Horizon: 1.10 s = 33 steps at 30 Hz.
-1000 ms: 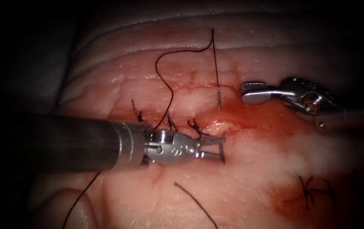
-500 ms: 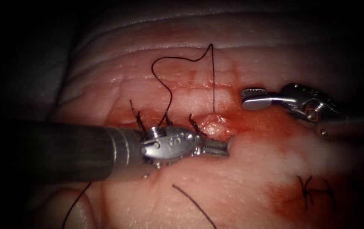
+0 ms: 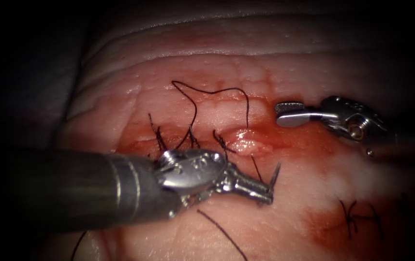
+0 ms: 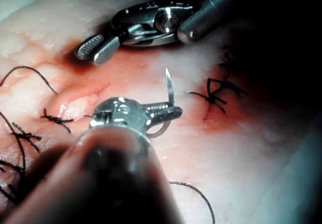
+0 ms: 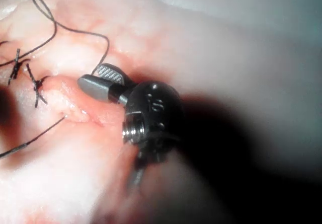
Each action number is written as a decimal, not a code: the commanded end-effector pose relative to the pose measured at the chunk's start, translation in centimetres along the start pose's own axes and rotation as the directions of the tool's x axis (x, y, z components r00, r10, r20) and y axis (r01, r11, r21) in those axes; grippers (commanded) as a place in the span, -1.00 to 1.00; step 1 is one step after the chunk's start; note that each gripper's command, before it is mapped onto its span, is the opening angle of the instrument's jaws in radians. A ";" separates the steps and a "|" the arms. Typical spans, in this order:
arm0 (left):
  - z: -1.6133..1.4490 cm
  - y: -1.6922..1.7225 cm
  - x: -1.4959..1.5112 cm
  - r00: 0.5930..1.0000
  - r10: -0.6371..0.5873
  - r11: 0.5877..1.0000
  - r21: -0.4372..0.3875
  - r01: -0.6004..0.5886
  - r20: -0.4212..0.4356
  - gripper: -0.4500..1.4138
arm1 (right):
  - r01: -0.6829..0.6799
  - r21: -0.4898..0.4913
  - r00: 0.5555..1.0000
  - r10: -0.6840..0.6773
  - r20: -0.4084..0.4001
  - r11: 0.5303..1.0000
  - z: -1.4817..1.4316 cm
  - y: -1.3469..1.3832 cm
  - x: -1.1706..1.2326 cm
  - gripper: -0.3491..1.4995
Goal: Wound Closure
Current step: With the left grasper, pull the needle through the skin, then pass the needle back to the right gripper.
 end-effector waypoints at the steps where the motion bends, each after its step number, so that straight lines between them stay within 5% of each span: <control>1: 0.04 0.01 0.01 0.999 0.044 0.999 0.005 -0.044 0.001 -1.00 | 0.000 0.004 1.000 0.000 0.002 1.000 0.06 0.01 -0.05 -0.07; 5: -0.04 0.19 0.22 0.980 0.198 0.979 0.058 -0.197 -0.011 -1.00 | -0.001 0.002 1.000 0.001 0.001 1.000 0.06 0.02 -0.05 -0.04; 6: -0.12 0.31 0.38 0.950 0.312 0.944 0.107 -0.311 0.007 -1.00 | -0.001 -0.001 1.000 0.001 0.001 1.000 0.05 0.02 -0.04 -0.07; 10: -0.22 0.45 0.61 0.887 0.458 0.872 0.166 -0.460 0.052 -1.00 | -0.001 -0.007 1.000 0.001 0.000 1.000 0.02 0.04 -0.04 -0.11; 14: -0.36 0.58 1.10 0.721 0.678 0.676 0.264 -0.688 0.141 -1.00 | -0.001 -0.019 1.000 0.001 -0.003 1.000 0.00 0.07 -0.03 -0.18; 20: -0.50 0.53 1.57 0.628 0.755 0.557 0.321 -0.766 0.189 -1.00 | -0.001 -0.019 1.000 0.001 -0.003 1.000 0.00 0.06 -0.03 -0.22; 23: -0.58 0.38 1.80 0.568 0.797 0.491 0.329 -0.807 0.205 -1.00 | -0.031 -0.019 1.000 0.031 0.001 0.999 -0.01 0.02 -0.04 -0.45; 26: -0.58 0.33 1.81 0.556 0.803 0.476 0.332 -0.815 0.214 -1.00 | -0.087 -0.017 0.996 0.087 0.006 0.996 -0.02 -0.03 -0.04 -0.49; 29: -0.49 0.25 1.46 0.529 0.815 0.447 0.323 -0.834 0.236 -1.00 | -0.190 -0.006 0.982 0.190 0.005 0.982 -0.04 -0.16 0.03 -0.13; 33: -0.41 0.12 1.04 0.495 0.830 0.415 0.308 -0.856 0.256 -1.00 | -0.326 0.037 0.945 0.326 0.002 0.945 -0.06 -0.26 0.07 -0.04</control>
